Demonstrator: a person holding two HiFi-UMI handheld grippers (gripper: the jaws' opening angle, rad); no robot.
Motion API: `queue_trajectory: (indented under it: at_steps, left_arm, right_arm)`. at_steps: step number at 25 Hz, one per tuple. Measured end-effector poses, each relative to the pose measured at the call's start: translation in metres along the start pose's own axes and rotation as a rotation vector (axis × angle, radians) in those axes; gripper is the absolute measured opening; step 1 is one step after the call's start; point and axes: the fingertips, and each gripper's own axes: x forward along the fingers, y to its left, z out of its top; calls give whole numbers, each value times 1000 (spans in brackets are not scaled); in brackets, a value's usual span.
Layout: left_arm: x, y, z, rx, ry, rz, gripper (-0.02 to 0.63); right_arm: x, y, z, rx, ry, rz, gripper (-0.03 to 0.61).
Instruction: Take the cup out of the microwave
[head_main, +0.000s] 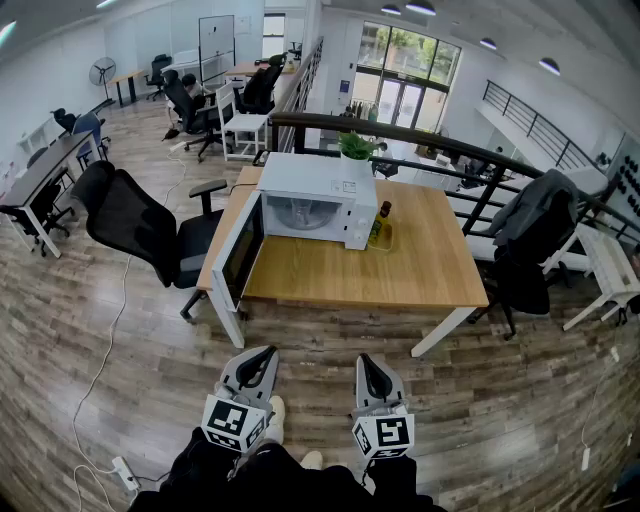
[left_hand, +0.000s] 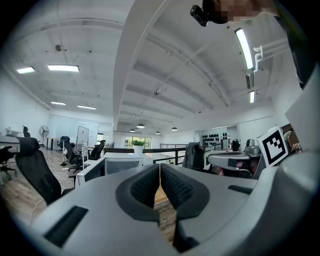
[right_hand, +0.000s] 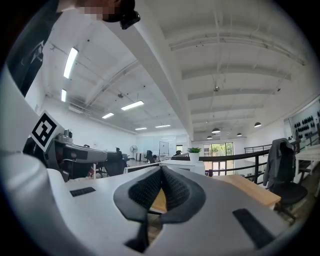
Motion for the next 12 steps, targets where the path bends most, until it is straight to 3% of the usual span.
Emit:
queue_trajectory:
  at_steps: [12]
  left_arm:
    - [40,29,-11,-19,53,16,28]
  right_arm:
    - [51,-12,-11,32,21,24,15]
